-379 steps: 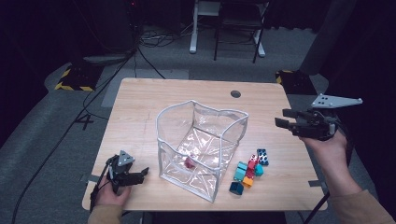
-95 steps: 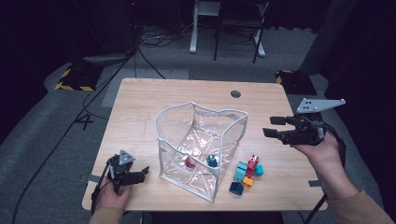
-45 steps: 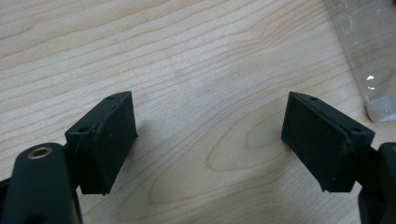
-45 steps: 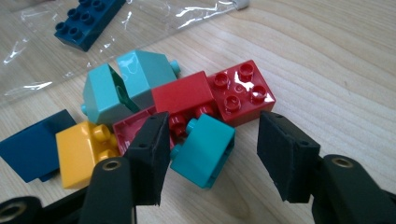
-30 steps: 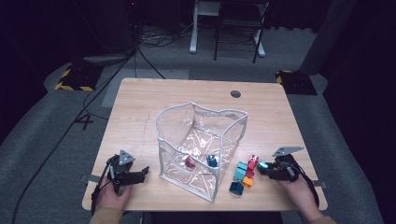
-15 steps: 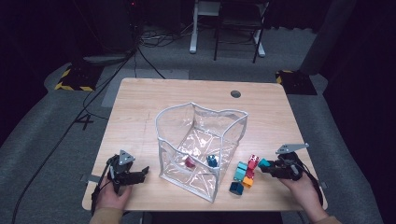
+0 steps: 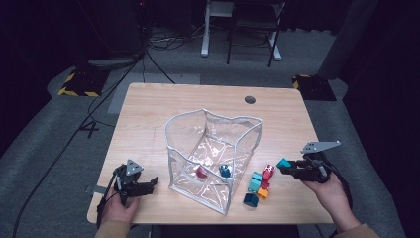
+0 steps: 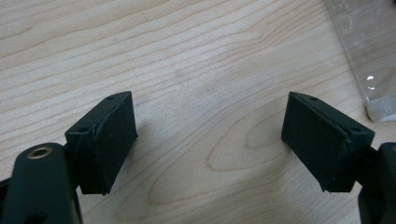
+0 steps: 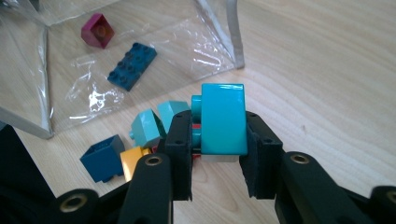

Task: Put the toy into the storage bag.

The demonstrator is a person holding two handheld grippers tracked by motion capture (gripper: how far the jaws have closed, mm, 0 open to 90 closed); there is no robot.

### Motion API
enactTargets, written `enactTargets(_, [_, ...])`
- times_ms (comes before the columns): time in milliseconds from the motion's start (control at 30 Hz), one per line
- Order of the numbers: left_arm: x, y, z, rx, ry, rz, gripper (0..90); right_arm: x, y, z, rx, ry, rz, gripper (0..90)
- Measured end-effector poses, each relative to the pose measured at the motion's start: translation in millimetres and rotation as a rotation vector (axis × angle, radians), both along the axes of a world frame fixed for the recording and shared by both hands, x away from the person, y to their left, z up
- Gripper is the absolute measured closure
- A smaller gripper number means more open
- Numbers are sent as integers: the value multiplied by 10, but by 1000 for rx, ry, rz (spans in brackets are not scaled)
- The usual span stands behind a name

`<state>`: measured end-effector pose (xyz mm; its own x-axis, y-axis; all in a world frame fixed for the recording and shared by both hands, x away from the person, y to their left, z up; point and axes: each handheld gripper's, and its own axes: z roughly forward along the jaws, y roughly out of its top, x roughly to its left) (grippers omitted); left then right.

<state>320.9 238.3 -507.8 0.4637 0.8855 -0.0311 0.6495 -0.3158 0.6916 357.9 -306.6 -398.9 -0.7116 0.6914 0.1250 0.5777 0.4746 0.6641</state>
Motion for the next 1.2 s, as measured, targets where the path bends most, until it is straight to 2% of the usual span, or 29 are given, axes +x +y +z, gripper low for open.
enactTargets(33, [0,-1,0,-1,1,0,184,17,2,67,0,-7,1,674])
enactTargets(100, [0,-1,0,-1,0,0,184,23,0,91,5,-8,2,673])
enactTargets(433, [0,0,0,0,0,0,184,75,2,383,92,-25,24,673])
enactTargets(867, [0,-2,-1,0,0,0,183,172,115,797,113,-119,67,674])
enactTargets(1200, [1,1,0,-1,1,0,183,292,333,1119,88,-136,120,675])
